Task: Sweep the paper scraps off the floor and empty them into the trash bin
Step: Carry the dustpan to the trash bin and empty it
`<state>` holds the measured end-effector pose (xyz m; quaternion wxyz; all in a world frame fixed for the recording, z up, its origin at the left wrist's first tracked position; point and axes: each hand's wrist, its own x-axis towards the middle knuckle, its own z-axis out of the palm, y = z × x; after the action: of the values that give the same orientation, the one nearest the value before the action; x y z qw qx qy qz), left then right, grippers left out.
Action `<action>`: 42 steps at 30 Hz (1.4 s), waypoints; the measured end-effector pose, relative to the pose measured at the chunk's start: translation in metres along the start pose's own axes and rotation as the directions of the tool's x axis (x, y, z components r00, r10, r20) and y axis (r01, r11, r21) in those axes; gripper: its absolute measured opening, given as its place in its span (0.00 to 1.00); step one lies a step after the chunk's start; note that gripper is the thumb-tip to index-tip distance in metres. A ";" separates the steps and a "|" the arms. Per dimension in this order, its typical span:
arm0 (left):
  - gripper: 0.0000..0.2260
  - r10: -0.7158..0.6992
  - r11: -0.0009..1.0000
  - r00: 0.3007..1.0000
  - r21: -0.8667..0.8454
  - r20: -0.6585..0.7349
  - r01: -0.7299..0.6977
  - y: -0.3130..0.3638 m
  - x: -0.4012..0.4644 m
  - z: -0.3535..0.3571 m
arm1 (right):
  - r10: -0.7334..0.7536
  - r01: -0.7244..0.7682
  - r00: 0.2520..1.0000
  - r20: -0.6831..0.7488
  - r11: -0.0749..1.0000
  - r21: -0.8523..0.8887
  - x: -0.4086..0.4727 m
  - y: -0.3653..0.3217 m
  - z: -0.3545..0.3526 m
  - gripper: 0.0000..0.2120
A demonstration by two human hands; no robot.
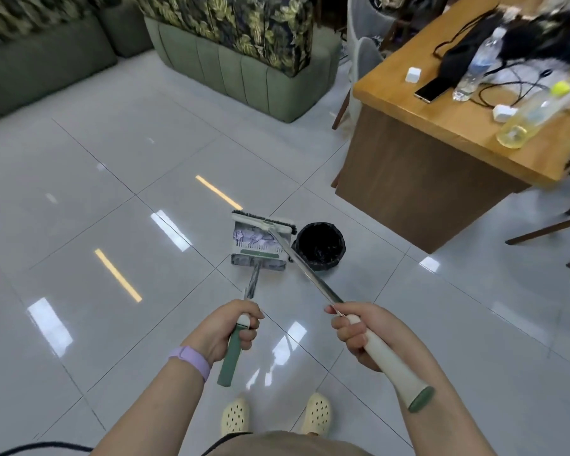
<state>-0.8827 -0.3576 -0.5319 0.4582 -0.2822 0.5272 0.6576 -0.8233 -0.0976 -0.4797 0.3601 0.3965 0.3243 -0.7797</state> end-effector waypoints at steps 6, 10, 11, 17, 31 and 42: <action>0.09 0.048 0.981 0.998 0.188 -0.041 -0.040 0.028 -0.008 0.048 | -0.084 0.082 0.994 0.073 0.996 0.027 -0.026 -0.019 -0.024 0.26; 0.08 0.058 0.951 0.996 0.307 -0.064 -0.035 0.039 -0.002 0.087 | -0.190 0.178 0.980 0.055 0.969 0.173 -0.038 -0.026 -0.041 0.22; 0.08 0.059 0.945 0.996 0.326 -0.065 -0.034 0.041 0.001 0.096 | -0.205 0.191 0.977 0.055 0.963 0.190 -0.040 -0.028 -0.047 0.22; 0.09 0.084 0.882 0.992 0.470 -0.096 -0.029 0.036 0.024 0.137 | -0.226 0.210 0.973 0.047 0.953 0.220 -0.043 -0.031 -0.085 0.18; 0.05 0.116 0.540 0.979 0.838 -0.169 0.080 0.013 0.059 0.201 | -0.118 0.103 0.993 0.033 0.949 0.298 -0.039 -0.021 -0.145 0.14; 0.10 0.136 0.358 0.976 0.927 -0.170 0.111 0.008 0.059 0.221 | -0.247 0.151 0.966 0.073 0.774 0.615 -0.024 -0.005 -0.162 0.09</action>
<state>-0.8897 -0.1290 -0.5156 0.4714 -0.0389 0.8553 0.2113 -0.7546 0.0408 -0.5355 0.1531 0.3941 0.0705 -0.9035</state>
